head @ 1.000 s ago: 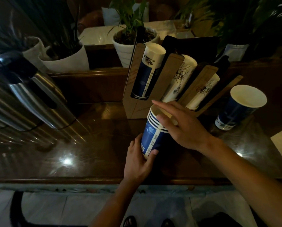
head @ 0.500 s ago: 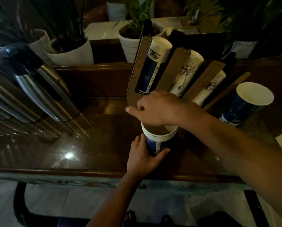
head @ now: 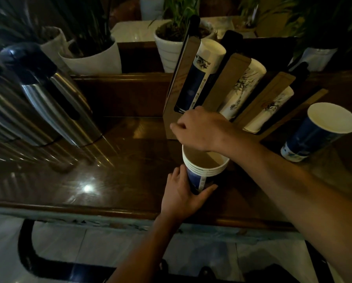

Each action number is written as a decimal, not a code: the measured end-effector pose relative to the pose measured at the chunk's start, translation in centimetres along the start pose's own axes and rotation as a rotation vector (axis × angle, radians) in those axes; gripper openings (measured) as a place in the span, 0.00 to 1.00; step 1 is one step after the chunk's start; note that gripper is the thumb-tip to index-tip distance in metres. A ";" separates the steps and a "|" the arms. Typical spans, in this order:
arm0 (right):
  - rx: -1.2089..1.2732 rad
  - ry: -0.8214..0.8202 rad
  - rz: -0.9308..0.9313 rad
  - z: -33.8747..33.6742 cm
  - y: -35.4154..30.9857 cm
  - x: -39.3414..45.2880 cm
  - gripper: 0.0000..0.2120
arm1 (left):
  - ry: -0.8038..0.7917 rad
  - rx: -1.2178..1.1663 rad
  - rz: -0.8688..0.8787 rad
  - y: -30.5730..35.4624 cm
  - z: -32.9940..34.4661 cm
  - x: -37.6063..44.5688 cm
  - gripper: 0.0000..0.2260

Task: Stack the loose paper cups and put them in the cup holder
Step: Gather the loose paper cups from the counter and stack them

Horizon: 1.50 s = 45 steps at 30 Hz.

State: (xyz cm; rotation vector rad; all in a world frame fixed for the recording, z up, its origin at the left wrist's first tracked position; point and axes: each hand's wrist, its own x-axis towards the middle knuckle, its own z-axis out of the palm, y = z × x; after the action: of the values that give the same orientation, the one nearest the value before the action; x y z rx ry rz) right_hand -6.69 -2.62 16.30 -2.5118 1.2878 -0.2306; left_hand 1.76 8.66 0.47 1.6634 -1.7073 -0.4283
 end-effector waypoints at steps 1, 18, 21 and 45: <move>0.046 0.064 -0.046 -0.2 -0.1 -0.5 0.21 | -0.003 -0.003 -0.007 0.1 0.0 0.0 0.35; 0.191 0.182 0.063 0.5 -1.4 -3.1 0.19 | -0.018 -0.018 -0.060 -0.8 0.7 0.1 0.33; 0.226 0.266 0.127 0.0 -0.5 -4.2 0.20 | -0.006 -0.016 -0.051 -0.8 0.8 0.2 0.33; 0.009 0.309 0.173 1.9 -0.2 -6.9 0.13 | -0.222 -0.327 0.069 11.0 -9.4 8.4 0.19</move>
State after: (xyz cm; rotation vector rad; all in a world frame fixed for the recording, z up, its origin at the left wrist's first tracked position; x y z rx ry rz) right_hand -10.05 3.49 14.52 -2.4063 1.6060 -0.6013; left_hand 0.72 4.06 16.58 1.3567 -1.7358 -0.8376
